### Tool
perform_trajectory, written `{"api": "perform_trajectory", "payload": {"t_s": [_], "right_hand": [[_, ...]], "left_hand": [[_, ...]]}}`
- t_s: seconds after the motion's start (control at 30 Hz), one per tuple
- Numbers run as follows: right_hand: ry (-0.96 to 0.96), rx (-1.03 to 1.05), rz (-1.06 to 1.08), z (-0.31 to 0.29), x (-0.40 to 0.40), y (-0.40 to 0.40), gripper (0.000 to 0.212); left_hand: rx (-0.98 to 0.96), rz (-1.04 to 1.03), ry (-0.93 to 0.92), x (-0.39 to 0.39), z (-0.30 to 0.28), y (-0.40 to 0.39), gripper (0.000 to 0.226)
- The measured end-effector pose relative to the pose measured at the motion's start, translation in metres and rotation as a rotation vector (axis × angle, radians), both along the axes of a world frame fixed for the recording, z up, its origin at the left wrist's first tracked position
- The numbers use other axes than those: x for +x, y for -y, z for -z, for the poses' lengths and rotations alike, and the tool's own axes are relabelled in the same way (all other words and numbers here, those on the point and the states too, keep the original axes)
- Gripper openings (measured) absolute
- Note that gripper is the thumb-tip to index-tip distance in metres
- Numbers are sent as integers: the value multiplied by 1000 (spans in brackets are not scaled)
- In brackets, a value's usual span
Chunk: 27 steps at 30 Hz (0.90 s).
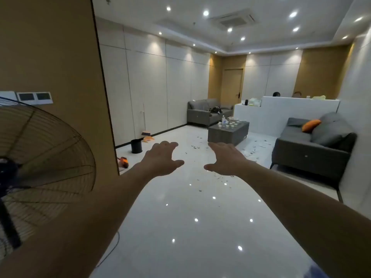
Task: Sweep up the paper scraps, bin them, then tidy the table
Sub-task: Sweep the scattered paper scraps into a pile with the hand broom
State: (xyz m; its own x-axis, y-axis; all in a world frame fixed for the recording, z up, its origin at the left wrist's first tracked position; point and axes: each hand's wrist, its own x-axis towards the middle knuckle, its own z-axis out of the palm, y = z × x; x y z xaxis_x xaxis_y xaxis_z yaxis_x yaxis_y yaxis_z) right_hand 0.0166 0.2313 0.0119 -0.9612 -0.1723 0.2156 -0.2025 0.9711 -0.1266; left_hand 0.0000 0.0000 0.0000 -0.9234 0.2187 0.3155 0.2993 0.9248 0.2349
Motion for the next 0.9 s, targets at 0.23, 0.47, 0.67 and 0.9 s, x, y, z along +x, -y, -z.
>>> {"api": "perform_trajectory", "payload": {"t_s": [0.23, 0.47, 0.67, 0.9], "right_hand": [[97, -31, 29, 16, -147, 10, 84], [145, -47, 14, 40, -279, 5, 83], [178, -1, -33, 70, -410, -17, 82], [191, 15, -113, 63, -597, -48, 79]], "left_hand": [[15, -56, 79, -157, -2, 8, 72], [14, -42, 152, -282, 27, -4, 70], [-23, -89, 184, -397, 49, -16, 69], [-29, -184, 179, -549, 43, -45, 68]]}}
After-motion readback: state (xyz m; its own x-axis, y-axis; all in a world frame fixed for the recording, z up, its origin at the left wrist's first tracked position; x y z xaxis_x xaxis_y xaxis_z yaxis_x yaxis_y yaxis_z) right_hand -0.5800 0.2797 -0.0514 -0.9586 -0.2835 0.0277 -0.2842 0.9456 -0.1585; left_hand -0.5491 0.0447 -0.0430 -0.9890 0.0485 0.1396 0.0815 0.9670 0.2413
